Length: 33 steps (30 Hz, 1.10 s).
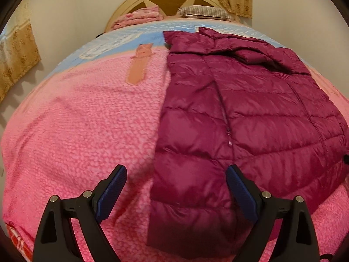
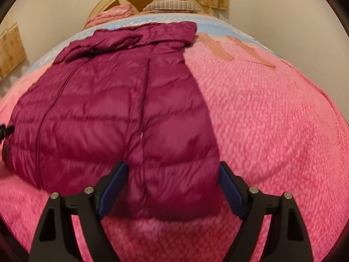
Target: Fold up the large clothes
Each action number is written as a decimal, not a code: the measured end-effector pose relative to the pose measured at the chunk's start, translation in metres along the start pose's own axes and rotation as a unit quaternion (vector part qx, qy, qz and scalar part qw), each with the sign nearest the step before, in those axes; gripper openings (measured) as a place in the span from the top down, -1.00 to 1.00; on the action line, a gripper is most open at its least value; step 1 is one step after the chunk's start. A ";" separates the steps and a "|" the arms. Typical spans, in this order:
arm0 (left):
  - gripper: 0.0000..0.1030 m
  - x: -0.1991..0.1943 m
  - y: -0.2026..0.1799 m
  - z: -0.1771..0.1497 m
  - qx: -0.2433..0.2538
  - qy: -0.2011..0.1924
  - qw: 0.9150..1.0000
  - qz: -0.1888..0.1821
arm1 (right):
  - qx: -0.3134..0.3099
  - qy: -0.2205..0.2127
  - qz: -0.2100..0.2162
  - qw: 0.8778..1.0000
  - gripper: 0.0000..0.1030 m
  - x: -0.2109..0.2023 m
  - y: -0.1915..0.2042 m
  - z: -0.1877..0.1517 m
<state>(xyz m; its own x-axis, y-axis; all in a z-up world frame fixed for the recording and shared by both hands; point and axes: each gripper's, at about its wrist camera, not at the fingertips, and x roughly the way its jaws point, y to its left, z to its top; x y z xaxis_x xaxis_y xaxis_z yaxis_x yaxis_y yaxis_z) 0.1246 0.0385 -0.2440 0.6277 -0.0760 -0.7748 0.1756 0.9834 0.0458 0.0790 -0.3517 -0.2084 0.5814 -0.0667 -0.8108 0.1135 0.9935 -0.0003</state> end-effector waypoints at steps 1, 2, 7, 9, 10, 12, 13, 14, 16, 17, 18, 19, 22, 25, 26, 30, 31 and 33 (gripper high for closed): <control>-0.80 0.000 0.000 -0.001 0.000 0.000 1.000 0.000 | 0.000 0.001 0.002 1.000 -0.53 0.000 -0.001 -0.003; -0.79 0.000 0.000 -0.001 -0.002 0.003 1.000 -0.007 | 0.003 0.002 0.005 1.000 -0.49 0.000 -0.002 -0.006; -0.07 0.002 0.006 -0.004 -0.020 0.020 0.997 -0.075 | 0.022 -0.009 0.034 0.999 -0.24 0.000 -0.007 -0.005; 0.23 -0.002 0.001 -0.005 -0.009 0.016 0.997 -0.077 | 0.034 -0.016 0.050 0.998 -0.08 -0.001 -0.010 -0.005; 0.53 -0.004 -0.002 -0.006 -0.004 0.014 0.997 -0.079 | 0.043 -0.016 0.059 0.997 0.15 0.000 -0.013 -0.005; 0.79 -0.012 -0.008 -0.005 0.014 0.002 0.997 -0.080 | 0.054 -0.014 0.086 0.995 0.64 -0.002 -0.017 -0.004; 0.85 -0.017 -0.010 -0.004 0.020 -0.006 0.997 -0.079 | 0.057 -0.018 0.099 0.993 0.80 -0.006 -0.017 -0.003; 0.87 -0.021 -0.011 -0.003 0.024 -0.011 0.997 -0.079 | 0.055 -0.022 0.093 0.994 0.83 -0.011 -0.016 -0.002; 0.91 -0.036 -0.012 0.001 0.036 -0.029 0.996 -0.081 | 0.046 -0.025 0.088 0.995 0.85 -0.021 -0.014 0.000; 0.92 -0.048 -0.011 0.003 0.039 -0.042 0.995 -0.086 | 0.046 -0.030 0.092 0.994 0.87 -0.028 -0.014 0.001; 0.93 -0.060 -0.008 0.007 0.039 -0.054 0.994 -0.092 | 0.046 -0.039 0.094 0.994 0.87 -0.037 -0.014 0.002; 0.93 -0.068 -0.005 0.008 0.037 -0.061 0.993 -0.097 | 0.045 -0.049 0.097 0.993 0.88 -0.047 -0.014 0.003; 0.94 -0.108 0.008 0.018 0.028 -0.097 0.988 -0.116 | 0.041 -0.085 0.107 0.990 0.89 -0.083 -0.012 0.006; 0.94 -0.142 0.020 0.028 0.015 -0.117 0.983 -0.138 | 0.040 -0.131 0.112 0.984 0.90 -0.129 -0.011 0.010; 0.95 -0.158 0.025 0.032 0.013 -0.126 0.980 -0.151 | 0.039 -0.147 0.111 0.982 0.90 -0.143 -0.010 0.013; 0.94 -0.200 0.033 0.049 0.006 -0.168 0.973 -0.156 | 0.028 -0.222 0.104 0.969 0.90 -0.204 -0.004 0.023; 0.94 -0.203 0.035 0.051 0.005 -0.172 0.973 -0.155 | 0.028 -0.234 0.103 0.966 0.90 -0.211 -0.004 0.025; 0.94 -0.196 0.034 0.062 0.014 -0.177 0.973 -0.149 | 0.031 -0.253 0.100 0.962 0.90 -0.214 -0.004 0.035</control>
<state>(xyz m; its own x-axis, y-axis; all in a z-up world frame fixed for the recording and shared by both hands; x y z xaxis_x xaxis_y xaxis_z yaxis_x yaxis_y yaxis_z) 0.0545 0.0764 -0.0520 0.7667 -0.4129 -0.4917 0.4060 0.9050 -0.1269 -0.0177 -0.3447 -0.0145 0.9122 0.0734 -0.4031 -0.0024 0.9847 0.1741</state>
